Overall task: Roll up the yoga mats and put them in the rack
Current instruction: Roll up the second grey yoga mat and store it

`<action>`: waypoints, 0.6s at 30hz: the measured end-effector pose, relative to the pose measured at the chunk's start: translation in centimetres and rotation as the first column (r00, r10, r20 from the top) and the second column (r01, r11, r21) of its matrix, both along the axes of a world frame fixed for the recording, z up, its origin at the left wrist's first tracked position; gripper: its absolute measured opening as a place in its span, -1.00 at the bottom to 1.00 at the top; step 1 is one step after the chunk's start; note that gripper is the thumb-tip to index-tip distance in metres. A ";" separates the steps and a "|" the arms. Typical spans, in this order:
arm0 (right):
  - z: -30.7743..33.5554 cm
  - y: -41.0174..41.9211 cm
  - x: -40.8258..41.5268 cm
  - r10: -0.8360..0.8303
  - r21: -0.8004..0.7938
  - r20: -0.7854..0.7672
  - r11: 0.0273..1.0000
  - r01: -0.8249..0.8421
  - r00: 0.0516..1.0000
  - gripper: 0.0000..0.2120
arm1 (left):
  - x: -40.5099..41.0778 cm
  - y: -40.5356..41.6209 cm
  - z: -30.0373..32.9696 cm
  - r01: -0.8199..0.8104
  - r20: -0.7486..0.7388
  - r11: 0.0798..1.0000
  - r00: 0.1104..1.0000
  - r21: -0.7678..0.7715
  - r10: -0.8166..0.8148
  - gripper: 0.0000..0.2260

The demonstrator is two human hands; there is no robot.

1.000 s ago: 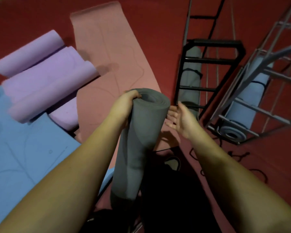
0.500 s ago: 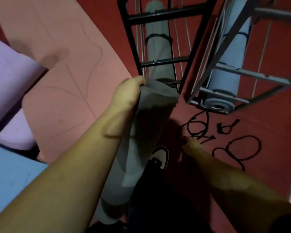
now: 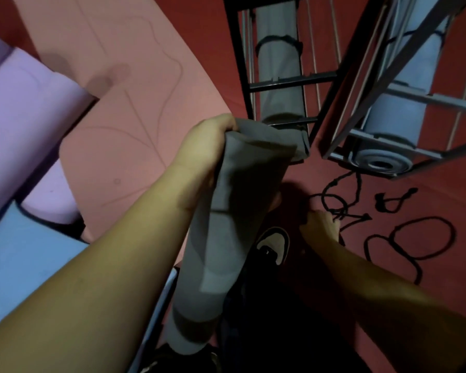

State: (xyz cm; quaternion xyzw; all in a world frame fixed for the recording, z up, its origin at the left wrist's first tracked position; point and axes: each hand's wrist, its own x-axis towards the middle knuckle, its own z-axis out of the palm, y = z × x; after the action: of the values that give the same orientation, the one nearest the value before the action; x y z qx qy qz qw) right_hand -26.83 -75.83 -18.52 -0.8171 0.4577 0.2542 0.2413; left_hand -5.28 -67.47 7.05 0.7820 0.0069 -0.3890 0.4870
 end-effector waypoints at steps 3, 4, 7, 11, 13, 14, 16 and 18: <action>2.1 -0.7 1.7 -0.055 -0.002 0.157 0.998 0.056 0.986 -0.73 | -0.5 2.4 2.2 -0.045 -0.032 0.999 0.999 -0.028 0.044 -0.94; 3.6 -0.8 2.5 -0.056 0.003 0.233 0.998 0.057 0.971 -0.74 | -0.8 3.7 3.3 -0.062 -0.030 0.997 0.998 -0.037 0.061 -0.93; 9.6 -0.3 5.2 -0.045 0.057 0.348 0.998 0.027 0.936 -0.76 | -1.9 7.4 5.7 -0.103 -0.047 0.988 0.994 -0.113 0.099 -0.92; 18.7 1.9 8.1 0.043 0.056 0.594 0.994 -0.094 0.804 -0.86 | -4.0 13.6 9.1 -0.182 -0.084 0.959 0.982 -0.216 0.167 -0.84; 23.9 4.8 9.1 0.113 0.035 0.716 0.980 -0.197 0.689 -0.85 | -5.4 17.7 11.0 -0.213 -0.079 0.941 0.977 -0.263 0.199 -0.89; 26.0 5.5 9.6 0.122 0.032 0.746 0.975 -0.218 0.655 -0.86 | -5.8 18.7 11.1 -0.229 -0.094 0.930 0.973 -0.289 0.210 -0.85; 30.8 9.1 10.5 0.169 0.012 0.807 0.953 -0.301 0.566 -0.86 | -7.0 23.5 12.3 -0.276 -0.083 0.890 0.961 -0.364 0.264 -0.84; 34.6 11.5 11.1 0.178 0.002 0.843 0.942 -0.335 0.507 -0.87 | -7.8 26.7 12.8 -0.275 -0.052 0.871 0.959 -0.407 0.279 -0.68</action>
State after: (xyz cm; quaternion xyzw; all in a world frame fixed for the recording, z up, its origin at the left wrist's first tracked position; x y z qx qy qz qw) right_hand -15.69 -64.32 16.03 -0.8745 0.1388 -0.0937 0.4553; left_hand -13.09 -40.76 19.85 0.6548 0.0350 -0.3047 0.6908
